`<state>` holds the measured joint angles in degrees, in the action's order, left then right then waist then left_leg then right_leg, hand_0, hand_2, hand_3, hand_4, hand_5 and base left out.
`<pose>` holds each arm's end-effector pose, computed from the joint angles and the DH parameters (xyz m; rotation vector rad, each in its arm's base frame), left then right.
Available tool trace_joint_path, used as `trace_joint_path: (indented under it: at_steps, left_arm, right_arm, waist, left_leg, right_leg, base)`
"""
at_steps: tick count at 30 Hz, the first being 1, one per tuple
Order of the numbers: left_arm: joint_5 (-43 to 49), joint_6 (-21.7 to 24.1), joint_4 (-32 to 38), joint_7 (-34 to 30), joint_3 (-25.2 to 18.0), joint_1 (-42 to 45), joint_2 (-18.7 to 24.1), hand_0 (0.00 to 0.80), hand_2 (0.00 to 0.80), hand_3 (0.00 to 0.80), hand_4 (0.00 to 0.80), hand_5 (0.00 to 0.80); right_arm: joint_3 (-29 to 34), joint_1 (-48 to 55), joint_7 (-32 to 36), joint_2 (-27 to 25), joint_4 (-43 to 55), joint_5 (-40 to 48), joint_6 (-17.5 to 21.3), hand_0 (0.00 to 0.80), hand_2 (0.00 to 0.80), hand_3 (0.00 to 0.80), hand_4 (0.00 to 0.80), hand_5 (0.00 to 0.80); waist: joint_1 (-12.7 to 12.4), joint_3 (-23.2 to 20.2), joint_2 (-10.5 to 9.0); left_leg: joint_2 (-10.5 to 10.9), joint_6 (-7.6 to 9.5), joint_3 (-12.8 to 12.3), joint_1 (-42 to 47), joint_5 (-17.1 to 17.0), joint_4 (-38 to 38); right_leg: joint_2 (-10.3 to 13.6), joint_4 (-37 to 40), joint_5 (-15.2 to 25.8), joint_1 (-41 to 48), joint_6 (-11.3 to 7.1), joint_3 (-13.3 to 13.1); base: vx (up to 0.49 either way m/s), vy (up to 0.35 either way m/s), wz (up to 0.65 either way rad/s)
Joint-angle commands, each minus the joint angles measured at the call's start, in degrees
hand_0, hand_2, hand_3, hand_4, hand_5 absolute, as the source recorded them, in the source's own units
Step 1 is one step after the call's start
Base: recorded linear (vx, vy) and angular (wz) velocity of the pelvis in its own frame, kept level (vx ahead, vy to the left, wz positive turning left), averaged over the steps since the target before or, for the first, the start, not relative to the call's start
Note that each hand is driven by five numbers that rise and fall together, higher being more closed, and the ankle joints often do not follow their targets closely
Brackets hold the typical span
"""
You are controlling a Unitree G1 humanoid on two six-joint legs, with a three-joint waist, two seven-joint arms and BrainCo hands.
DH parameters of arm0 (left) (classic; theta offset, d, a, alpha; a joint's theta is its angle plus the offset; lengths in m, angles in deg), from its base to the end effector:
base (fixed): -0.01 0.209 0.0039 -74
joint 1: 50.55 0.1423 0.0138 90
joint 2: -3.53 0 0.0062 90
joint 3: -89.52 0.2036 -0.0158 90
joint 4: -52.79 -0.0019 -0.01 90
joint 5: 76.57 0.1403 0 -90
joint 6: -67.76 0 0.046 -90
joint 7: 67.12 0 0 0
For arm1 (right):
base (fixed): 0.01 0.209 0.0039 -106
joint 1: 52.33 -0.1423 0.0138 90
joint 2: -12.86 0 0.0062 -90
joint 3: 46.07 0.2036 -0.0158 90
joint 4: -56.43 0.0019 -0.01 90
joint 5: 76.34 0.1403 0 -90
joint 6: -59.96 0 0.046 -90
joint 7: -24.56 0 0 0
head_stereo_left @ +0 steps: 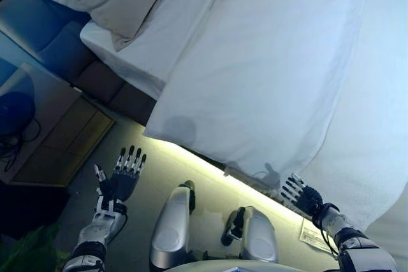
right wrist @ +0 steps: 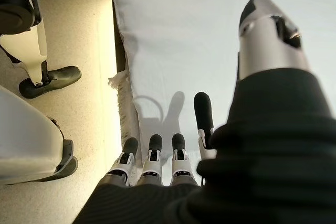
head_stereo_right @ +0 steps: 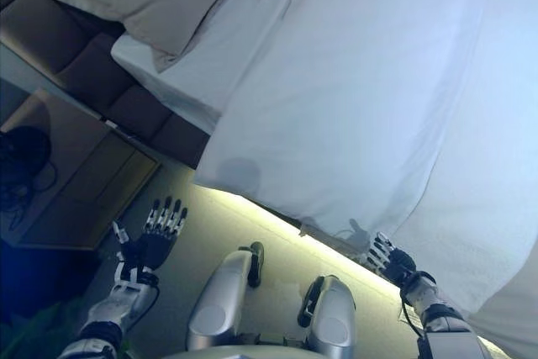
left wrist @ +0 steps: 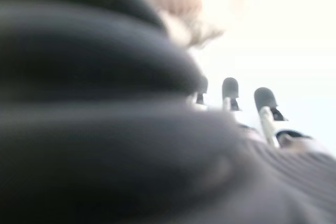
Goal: Make the bed neatly
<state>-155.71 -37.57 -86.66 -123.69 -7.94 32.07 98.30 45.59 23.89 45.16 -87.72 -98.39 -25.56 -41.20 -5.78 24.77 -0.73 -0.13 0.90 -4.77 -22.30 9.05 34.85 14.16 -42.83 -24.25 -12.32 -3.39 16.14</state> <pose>0.1763 0.2719 -0.0710 -1.2799 0.0143 -0.3124 0.1739 -0.3045 -0.0724 0.6365 0.7382 -0.2438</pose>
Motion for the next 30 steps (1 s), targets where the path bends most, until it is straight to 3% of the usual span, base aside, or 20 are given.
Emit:
trace_joint_path:
  at_steps: [1,11,12,16,25,30]
  left_arm:
    - [3.99,1.21,4.98,-2.99,2.46,-1.52,0.92,0.000,0.000,0.000,0.000,0.000]
    - [4.52,0.59,2.72,2.98,4.68,-6.92,1.56,0.000,0.000,0.000,0.000,0.000]
    - [4.38,0.60,2.39,3.33,4.90,-7.47,1.51,0.000,0.000,0.000,0.000,0.000]
    - [3.38,1.22,1.84,4.81,6.26,-10.36,1.45,0.000,0.000,0.000,0.000,0.000]
    - [0.00,2.95,0.46,8.76,8.49,-20.03,3.35,0.000,0.000,0.000,0.000,0.000]
    - [-3.51,3.91,-2.80,13.39,10.08,-27.33,5.77,0.000,0.000,0.000,0.000,0.000]
  right_arm:
    - [-1.01,-0.12,-0.83,-0.81,1.33,1.73,0.74,0.000,0.000,0.000,0.000,0.000]
    - [-2.94,-0.21,-0.60,-0.04,2.94,0.55,0.32,0.000,0.000,0.000,0.000,0.000]
    - [-3.21,-0.16,-0.98,-0.18,3.37,0.43,0.47,0.000,0.000,0.000,0.000,0.000]
    - [-3.98,-0.41,-1.87,-1.00,4.93,0.94,0.38,0.000,0.000,0.000,0.000,0.000]
    - [-5.19,-1.76,-3.78,-3.38,9.35,3.82,0.23,0.000,0.000,0.000,0.000,0.000]
    - [-6.34,-3.37,-5.17,-4.28,11.42,6.90,1.03,0.000,0.000,0.000,0.000,0.000]
  waist:
    - [0.26,-1.19,0.38]
    - [3.36,-1.23,-0.15]
    - [3.70,-1.20,-0.23]
    - [5.38,-0.34,-0.98]
    - [8.43,1.72,-4.40]
    - [9.18,2.68,-6.97]
  left_leg:
    - [-1.07,0.73,-1.38,5.84,3.89,-1.83]
    - [-2.45,0.86,-2.99,3.32,4.15,0.16]
    - [-2.54,0.61,-2.57,2.70,6.18,1.97]
    - [-3.49,1.21,-2.67,-2.54,8.51,7.88]
    - [-4.41,1.81,-1.55,-16.26,10.67,17.73]
    - [-5.69,1.95,0.29,-23.83,10.81,22.41]
  right_leg:
    - [-1.17,6.28,13.56,-4.25,0.89,-2.88]
    - [-1.93,5.38,14.26,-7.95,0.66,-5.47]
    - [-2.00,3.71,12.73,-8.76,0.21,-6.26]
    - [-2.76,-0.54,12.07,-14.47,0.72,-7.94]
    - [-5.95,-7.26,12.43,-27.56,1.51,-9.26]
    - [-7.82,-10.59,13.22,-33.87,1.76,-9.19]
  base:
    - [0.018,0.000,-0.06]
    - [0.060,0.022,-0.14]
    - [0.113,0.030,-0.22]
    - [0.047,0.025,-0.20]
    - [-0.033,-0.017,-0.27]
    - [-0.067,-0.101,-0.15]
